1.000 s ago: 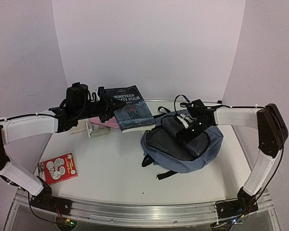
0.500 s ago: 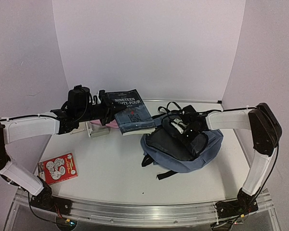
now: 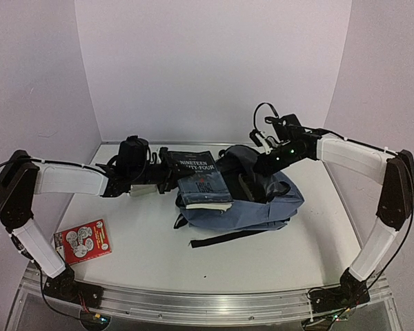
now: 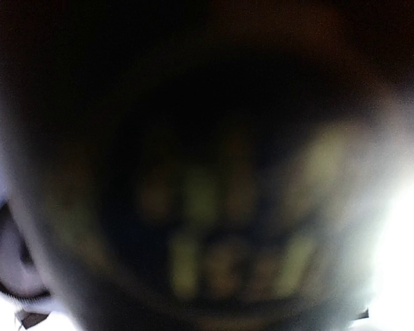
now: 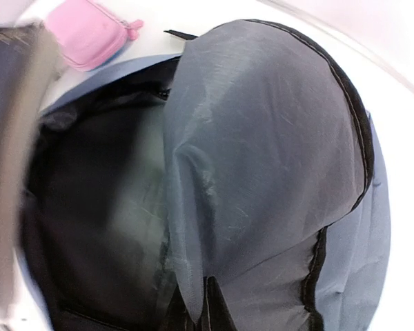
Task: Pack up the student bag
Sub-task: Place the book in the student bag.
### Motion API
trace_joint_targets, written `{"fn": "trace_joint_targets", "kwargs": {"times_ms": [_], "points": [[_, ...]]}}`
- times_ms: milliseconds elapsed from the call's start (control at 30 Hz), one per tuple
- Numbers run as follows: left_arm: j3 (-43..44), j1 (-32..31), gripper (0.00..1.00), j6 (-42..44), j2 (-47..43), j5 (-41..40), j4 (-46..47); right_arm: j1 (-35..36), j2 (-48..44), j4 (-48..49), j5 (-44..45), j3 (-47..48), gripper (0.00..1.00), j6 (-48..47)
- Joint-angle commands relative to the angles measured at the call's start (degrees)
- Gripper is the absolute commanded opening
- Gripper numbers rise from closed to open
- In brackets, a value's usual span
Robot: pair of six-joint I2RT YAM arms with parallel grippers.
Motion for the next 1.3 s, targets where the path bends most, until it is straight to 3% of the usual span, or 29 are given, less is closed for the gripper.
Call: {"fn": "trace_joint_targets", "kwargs": {"times_ms": [0, 300, 467, 667, 900, 1100, 1267], "points": [[3.59, -0.36, 0.0, -2.82, 2.86, 1.61, 14.28, -0.24, -3.4, 0.97, -7.65, 1.01, 0.0, 3.78], [7.71, -0.35, 0.0, -7.03, 13.59, -0.71, 26.39, -0.17, -2.47, 3.22, -10.77, -3.52, 0.0, 7.92], [9.12, -0.96, 0.0, -8.89, 17.77, -1.09, 26.65, -0.23, -1.49, 4.55, -11.69, -3.37, 0.0, 9.08], [11.66, -2.54, 0.0, -8.41, 20.11, -1.48, 13.88, -0.15, 0.38, 6.46, -13.39, -2.34, 0.0, 12.29], [11.73, -4.72, 0.0, -9.66, 21.2, -1.16, 8.12, -0.06, 2.03, 10.05, -13.68, -2.6, 0.0, 16.26], [19.79, -6.18, 0.0, -2.23, 21.5, 1.33, -4.36, 0.7, 1.81, 12.78, -12.7, -5.46, 0.0, 18.66], [14.32, -5.91, 0.0, -4.33, 17.9, -1.76, -0.73, 0.82, 1.35, 13.61, -13.65, -6.89, 0.0, 19.17]]}}
